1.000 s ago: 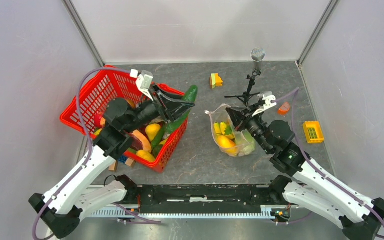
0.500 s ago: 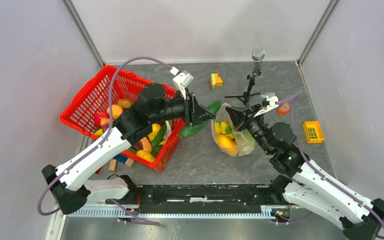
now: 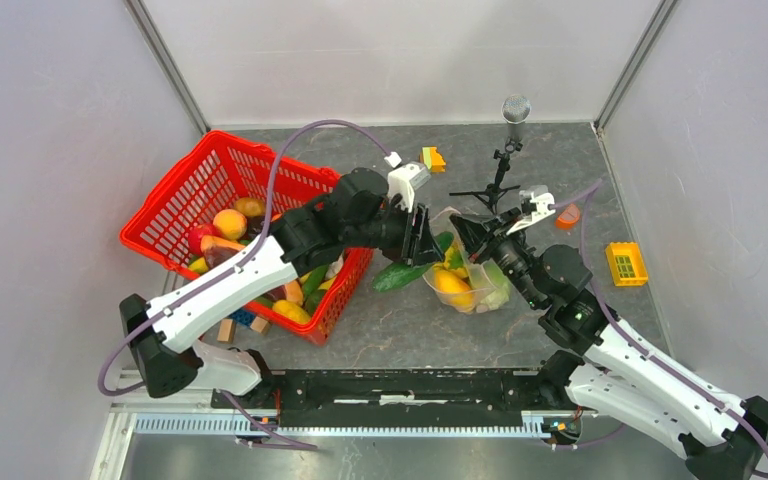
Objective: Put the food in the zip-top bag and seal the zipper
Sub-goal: Place the fake vegetable in the zipper food storage bag.
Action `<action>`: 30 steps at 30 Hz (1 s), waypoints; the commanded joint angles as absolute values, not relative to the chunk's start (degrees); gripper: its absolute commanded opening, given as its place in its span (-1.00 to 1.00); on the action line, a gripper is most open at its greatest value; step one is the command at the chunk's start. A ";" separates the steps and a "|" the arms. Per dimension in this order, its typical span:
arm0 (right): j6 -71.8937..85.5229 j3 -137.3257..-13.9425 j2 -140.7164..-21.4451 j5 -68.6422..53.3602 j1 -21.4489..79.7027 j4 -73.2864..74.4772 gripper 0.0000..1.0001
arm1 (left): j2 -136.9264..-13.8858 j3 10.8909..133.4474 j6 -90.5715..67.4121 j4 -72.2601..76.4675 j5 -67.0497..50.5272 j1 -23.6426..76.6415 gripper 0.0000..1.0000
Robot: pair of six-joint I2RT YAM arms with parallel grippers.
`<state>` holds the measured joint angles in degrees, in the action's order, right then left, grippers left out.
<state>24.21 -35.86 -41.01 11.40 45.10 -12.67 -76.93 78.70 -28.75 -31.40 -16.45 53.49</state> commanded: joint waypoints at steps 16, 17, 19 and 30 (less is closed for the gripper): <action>18.02 -36.88 -40.21 8.55 49.35 -17.77 -0.89 | -90.55 93.07 -41.55 -37.84 -0.70 53.57 -0.29; 18.51 -36.60 -40.20 9.20 49.73 -18.37 -0.90 | -90.10 92.53 -42.62 -37.10 1.52 53.57 -0.30; 19.98 -36.01 -40.13 10.19 50.43 -19.73 -0.90 | -88.21 89.51 -45.72 -32.74 4.34 53.61 -0.28; 23.35 -33.73 -39.13 19.10 52.77 -21.00 -0.90 | -86.68 86.78 -49.78 -26.59 6.81 53.61 0.39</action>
